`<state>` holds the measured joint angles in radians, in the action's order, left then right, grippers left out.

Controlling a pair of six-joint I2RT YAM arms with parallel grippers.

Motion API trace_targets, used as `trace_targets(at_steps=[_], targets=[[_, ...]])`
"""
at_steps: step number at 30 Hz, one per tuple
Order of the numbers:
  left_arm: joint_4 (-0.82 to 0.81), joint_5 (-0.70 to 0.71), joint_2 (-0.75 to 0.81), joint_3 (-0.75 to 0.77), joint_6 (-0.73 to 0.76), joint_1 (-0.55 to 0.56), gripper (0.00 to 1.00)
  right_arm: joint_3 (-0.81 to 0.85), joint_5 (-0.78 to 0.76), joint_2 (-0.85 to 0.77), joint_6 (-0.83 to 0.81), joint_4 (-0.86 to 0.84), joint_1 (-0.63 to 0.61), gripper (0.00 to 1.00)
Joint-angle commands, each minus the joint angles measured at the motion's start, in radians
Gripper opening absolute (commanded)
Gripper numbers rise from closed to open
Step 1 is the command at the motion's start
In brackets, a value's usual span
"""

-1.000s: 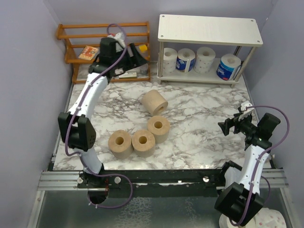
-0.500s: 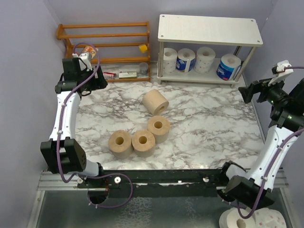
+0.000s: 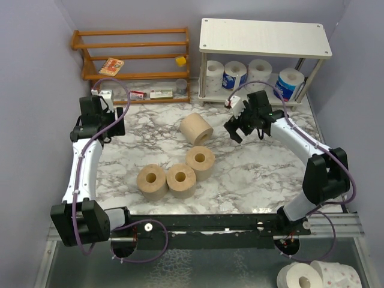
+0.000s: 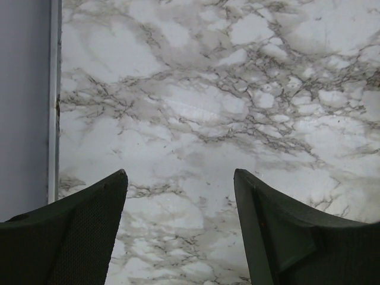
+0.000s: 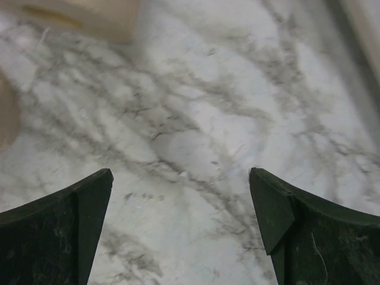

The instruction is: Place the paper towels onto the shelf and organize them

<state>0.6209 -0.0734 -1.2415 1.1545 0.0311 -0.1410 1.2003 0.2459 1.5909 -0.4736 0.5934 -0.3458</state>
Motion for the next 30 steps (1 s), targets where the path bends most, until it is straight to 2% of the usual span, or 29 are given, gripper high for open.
trace_targets(at_steps=[1, 3, 6, 11, 16, 22, 30], targets=[[-0.035, 0.03, 0.061, -0.13, 0.038, -0.005, 0.72, 0.062, -0.036, 0.011, -0.024, -0.28, 0.036, 0.99], [-0.036, -0.014, 0.068, -0.184, 0.051, -0.005, 0.71, 0.088, 0.048, 0.047, 0.013, -0.293, 0.035, 0.93], [-0.034, 0.006, 0.057, -0.229, 0.053, -0.006, 0.7, 0.132, 0.172, 0.11, 0.047, -0.279, 0.029, 0.82], [-0.034, -0.022, 0.056, -0.258, 0.056, -0.032, 0.69, 0.149, 0.214, 0.194, 0.029, -0.287, -0.026, 0.77], [-0.042, -0.152, 0.049, -0.284, 0.084, -0.059, 0.67, 0.138, 0.247, 0.219, 0.036, -0.327, -0.044, 0.77], [-0.036, -0.177, 0.0, -0.273, 0.086, -0.077, 0.66, 0.189, 0.363, 0.264, 0.059, -0.277, -0.061, 0.77], [-0.011, -0.241, -0.03, -0.272, 0.093, -0.088, 0.66, 0.168, 0.258, 0.295, 0.027, -0.29, -0.15, 0.77]])
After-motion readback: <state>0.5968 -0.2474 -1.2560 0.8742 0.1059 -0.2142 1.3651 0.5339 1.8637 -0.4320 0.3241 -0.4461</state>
